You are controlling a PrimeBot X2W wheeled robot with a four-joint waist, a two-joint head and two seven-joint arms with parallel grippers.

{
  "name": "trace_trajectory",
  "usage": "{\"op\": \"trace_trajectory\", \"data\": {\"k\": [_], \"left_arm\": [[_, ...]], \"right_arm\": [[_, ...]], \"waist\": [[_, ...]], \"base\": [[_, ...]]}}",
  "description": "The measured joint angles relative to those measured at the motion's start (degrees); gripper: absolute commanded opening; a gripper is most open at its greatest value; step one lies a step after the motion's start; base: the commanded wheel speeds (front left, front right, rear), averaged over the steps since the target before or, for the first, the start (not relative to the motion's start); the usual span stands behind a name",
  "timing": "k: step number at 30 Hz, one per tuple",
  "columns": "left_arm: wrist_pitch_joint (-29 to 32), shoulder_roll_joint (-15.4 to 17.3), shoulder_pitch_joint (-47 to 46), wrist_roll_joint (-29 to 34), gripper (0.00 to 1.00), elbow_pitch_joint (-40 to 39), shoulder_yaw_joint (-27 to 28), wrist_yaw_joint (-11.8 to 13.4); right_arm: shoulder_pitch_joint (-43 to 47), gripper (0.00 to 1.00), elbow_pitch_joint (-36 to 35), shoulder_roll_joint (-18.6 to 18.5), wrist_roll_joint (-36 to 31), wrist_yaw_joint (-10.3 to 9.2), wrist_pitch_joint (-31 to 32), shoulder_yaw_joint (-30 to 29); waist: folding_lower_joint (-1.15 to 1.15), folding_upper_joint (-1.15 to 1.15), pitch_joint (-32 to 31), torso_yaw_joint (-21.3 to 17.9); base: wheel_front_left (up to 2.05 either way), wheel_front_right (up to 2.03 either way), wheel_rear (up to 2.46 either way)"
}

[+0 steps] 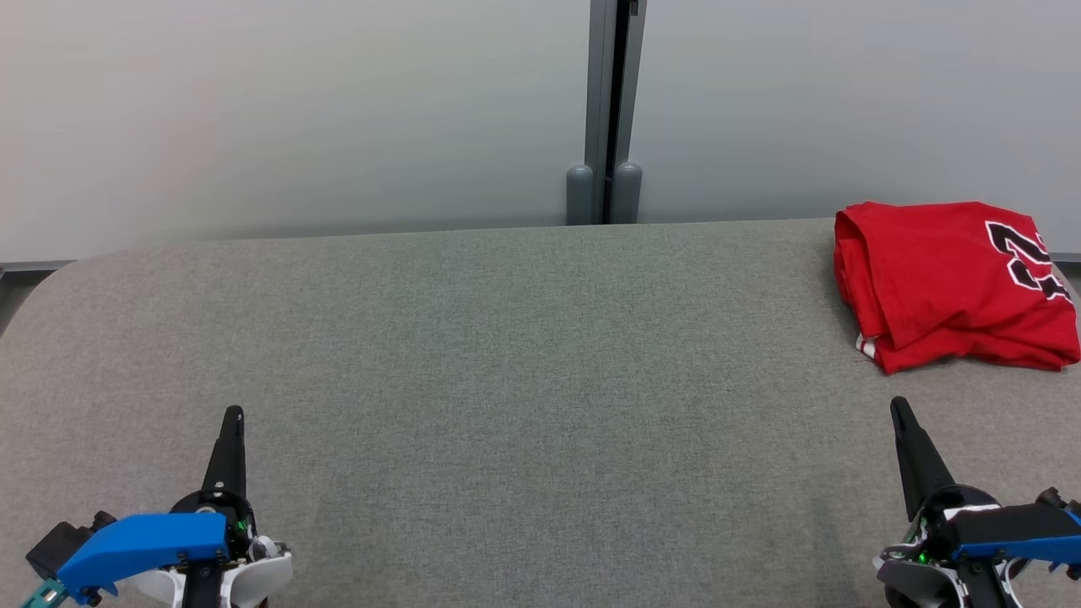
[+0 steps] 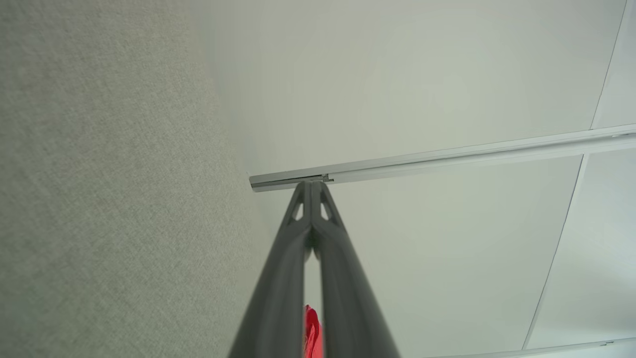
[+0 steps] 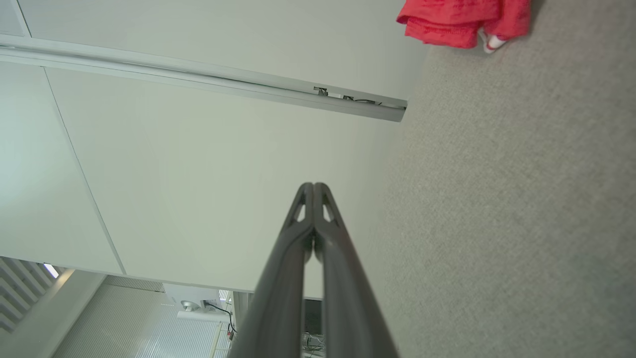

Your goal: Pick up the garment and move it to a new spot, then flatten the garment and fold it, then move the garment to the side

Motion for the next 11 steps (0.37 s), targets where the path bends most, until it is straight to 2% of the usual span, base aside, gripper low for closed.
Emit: {"op": "trace_trajectory", "data": {"k": [11], "left_arm": [[1.13,0.0,-0.47,-4.77,0.0,-0.05,0.37,-0.22]], "right_arm": [[-0.77,0.0,0.36,0.02,4.59,0.0,0.86,-0.15]], "waist": [[0.0,0.0,0.11,-0.01]], "base": [[0.0,0.0,0.0]]}}
